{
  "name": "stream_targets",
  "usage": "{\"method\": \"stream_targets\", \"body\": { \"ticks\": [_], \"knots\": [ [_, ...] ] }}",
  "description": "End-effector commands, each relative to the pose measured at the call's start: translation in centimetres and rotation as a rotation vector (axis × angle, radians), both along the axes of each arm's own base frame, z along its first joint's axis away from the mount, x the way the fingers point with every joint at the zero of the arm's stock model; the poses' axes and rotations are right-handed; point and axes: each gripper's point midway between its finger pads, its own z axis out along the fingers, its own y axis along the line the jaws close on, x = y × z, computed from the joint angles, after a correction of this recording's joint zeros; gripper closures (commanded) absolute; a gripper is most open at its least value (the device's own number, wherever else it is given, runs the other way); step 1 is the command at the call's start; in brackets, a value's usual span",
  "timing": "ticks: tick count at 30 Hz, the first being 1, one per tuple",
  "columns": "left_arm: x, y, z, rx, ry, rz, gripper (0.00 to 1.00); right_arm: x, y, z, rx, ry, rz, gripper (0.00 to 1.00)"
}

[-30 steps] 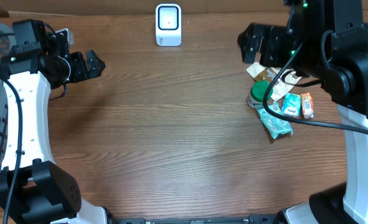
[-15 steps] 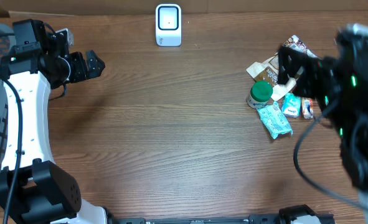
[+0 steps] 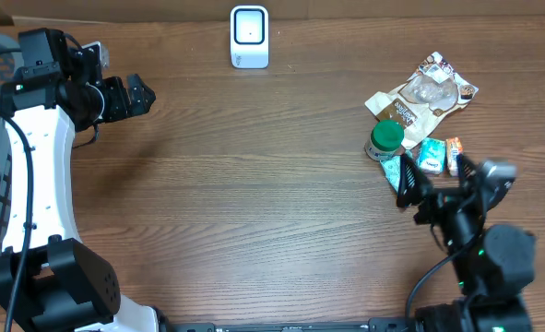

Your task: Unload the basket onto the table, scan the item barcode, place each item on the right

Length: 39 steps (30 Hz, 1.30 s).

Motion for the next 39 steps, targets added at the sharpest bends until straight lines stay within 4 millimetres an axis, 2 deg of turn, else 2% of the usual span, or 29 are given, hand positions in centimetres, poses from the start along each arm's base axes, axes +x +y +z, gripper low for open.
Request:
{"method": "stream_targets", "body": {
  "ticks": [1, 9, 16, 22, 31, 39],
  "knots": [
    [0.4, 0.0, 1.1, 0.018, -0.032, -0.022, 0.00, -0.6, 0.2, -3.3, 0.004, -0.061, 0.019, 0.00],
    [0.4, 0.0, 1.1, 0.018, -0.032, -0.022, 0.00, -1.3, 0.6, -7.6, 0.015, -0.148, 0.042, 0.00],
    [0.4, 0.0, 1.1, 0.018, -0.032, -0.022, 0.00, -1.5, 0.9, -10.0, 0.015, -0.132, 0.063, 0.00],
    [0.4, 0.0, 1.1, 0.018, -0.032, -0.022, 0.00, -1.6, 1.2, -10.1, 0.002, -0.127, 0.075, 0.00],
    [0.4, 0.0, 1.1, 0.018, -0.032, -0.022, 0.00, -2.1, 3.2, -9.9, -0.174, -0.178, 0.200, 0.00],
    [0.4, 0.0, 1.1, 0.018, -0.032, -0.022, 0.00, -2.1, 3.3, -9.9, -0.294, -0.207, 0.216, 0.00]
  ]
}}
